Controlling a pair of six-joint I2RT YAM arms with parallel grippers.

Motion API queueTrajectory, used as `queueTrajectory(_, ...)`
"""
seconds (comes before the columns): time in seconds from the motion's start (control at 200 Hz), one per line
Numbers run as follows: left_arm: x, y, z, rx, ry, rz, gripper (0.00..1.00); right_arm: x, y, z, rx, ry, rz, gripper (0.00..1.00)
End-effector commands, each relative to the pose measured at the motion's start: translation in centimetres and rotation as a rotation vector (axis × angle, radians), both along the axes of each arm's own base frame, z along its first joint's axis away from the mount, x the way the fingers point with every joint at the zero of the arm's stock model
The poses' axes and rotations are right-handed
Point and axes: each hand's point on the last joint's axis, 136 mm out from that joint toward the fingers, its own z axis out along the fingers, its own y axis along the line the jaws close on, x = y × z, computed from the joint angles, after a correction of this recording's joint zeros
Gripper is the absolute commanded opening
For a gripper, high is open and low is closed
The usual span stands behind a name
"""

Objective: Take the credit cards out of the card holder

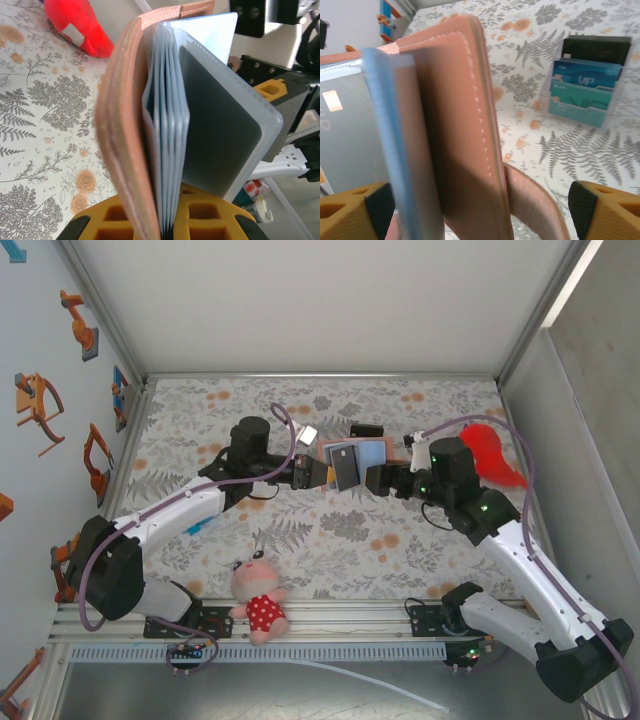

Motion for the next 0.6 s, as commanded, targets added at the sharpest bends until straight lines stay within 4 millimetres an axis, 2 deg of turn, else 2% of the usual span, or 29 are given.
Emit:
queueTrajectory(0.0, -1.1, -0.1, 2.4, -0.074, -0.043, -0.051, 0.00, -0.1, 1.6, 2.5, 0.136, -0.064, 0.072, 0.79)
queueTrajectory(0.13, -1.2, -0.2, 2.9, -0.089, -0.044, -0.058, 0.00, -0.1, 2.2, 2.8, 0.179, -0.081, 0.101, 0.61)
queueTrajectory(0.265, -1.0, -0.1, 2.6, -0.081, -0.035, -0.052, 0.00, -0.3, 2.4, 3.5, 0.198, -0.099, 0.116, 0.23)
queueTrajectory(0.316, -0.9, 0.0, 2.3, -0.076, -0.030, -0.045, 0.04, -0.3, 2.3, 3.6, 0.199, -0.104, 0.116, 0.10)
queueTrajectory(0.361, -0.7, 0.0, 2.1, -0.070, -0.024, -0.037, 0.13, -0.4, 2.2, 3.7, 0.200, -0.108, 0.113, 0.00)
queueTrajectory(0.421, -0.6, 0.2, 1.9, -0.062, -0.019, -0.028, 0.24, -0.5, 1.9, 3.7, 0.197, -0.109, 0.104, 0.00)
queueTrajectory(0.491, -0.3, 0.5, 1.7, -0.053, -0.015, -0.009, 0.44, -0.4, 1.6, 3.5, 0.185, -0.106, 0.084, 0.00)
queueTrajectory(0.596, 0.3, 1.5, 1.2, -0.015, -0.019, 0.045, 0.62, -0.3, 0.9, 3.0, 0.160, -0.085, 0.047, 0.00)
